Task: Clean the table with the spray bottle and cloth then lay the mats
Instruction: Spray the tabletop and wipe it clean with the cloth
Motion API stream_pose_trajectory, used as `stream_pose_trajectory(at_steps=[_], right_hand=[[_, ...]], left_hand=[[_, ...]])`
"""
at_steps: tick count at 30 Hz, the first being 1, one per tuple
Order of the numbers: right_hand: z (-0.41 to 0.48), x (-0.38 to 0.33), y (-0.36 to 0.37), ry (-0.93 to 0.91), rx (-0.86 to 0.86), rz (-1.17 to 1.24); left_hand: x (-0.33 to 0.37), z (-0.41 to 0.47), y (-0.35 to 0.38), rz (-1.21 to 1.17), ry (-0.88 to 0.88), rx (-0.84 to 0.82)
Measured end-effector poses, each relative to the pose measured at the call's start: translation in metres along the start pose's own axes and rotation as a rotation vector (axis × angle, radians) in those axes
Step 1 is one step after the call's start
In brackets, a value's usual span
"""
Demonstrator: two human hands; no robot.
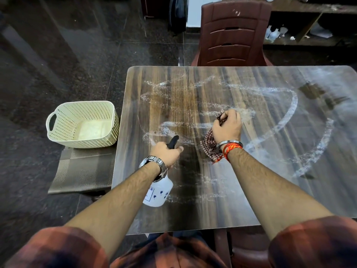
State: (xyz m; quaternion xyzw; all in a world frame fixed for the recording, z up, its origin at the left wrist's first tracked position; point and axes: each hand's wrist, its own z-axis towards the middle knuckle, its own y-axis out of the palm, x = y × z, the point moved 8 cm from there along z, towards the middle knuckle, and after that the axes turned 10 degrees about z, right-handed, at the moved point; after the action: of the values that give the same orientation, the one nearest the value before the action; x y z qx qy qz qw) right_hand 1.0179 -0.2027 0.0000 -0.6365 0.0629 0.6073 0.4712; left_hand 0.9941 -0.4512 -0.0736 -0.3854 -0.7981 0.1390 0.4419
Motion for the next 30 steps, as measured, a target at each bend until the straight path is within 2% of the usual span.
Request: stream_pose_trajectory(at_steps=[3,6,14,17,20,22,27,30], right_hand=[[-0.004,-0.005,0.005,-0.026,-0.015,0.023],[-0.006,-0.010,0.010,-0.051,-0.017,0.023],[-0.011,-0.017,0.037,-0.087,-0.076,0.062],[-0.012,-0.020,0.046,-0.095,-0.092,0.055],[-0.012,-0.021,0.050,-0.093,-0.097,0.047],[-0.012,-0.021,0.051,-0.088,-0.095,0.039],[-0.012,-0.018,0.047,-0.072,-0.104,0.037],[-0.012,-0.016,0.042,-0.090,-0.091,0.050]], left_hand=[[-0.002,0.000,-0.011,0.065,-0.012,0.066],[-0.012,0.003,-0.027,0.017,-0.057,0.143],[-0.040,0.008,-0.054,-0.022,-0.154,0.202],[-0.041,0.006,-0.054,-0.047,-0.145,0.156],[-0.035,0.008,-0.055,-0.061,-0.118,0.188],[-0.024,0.009,-0.055,-0.030,-0.075,0.206],[0.008,0.019,-0.051,-0.047,-0.019,0.133],[0.030,0.021,-0.050,-0.022,0.026,0.165]])
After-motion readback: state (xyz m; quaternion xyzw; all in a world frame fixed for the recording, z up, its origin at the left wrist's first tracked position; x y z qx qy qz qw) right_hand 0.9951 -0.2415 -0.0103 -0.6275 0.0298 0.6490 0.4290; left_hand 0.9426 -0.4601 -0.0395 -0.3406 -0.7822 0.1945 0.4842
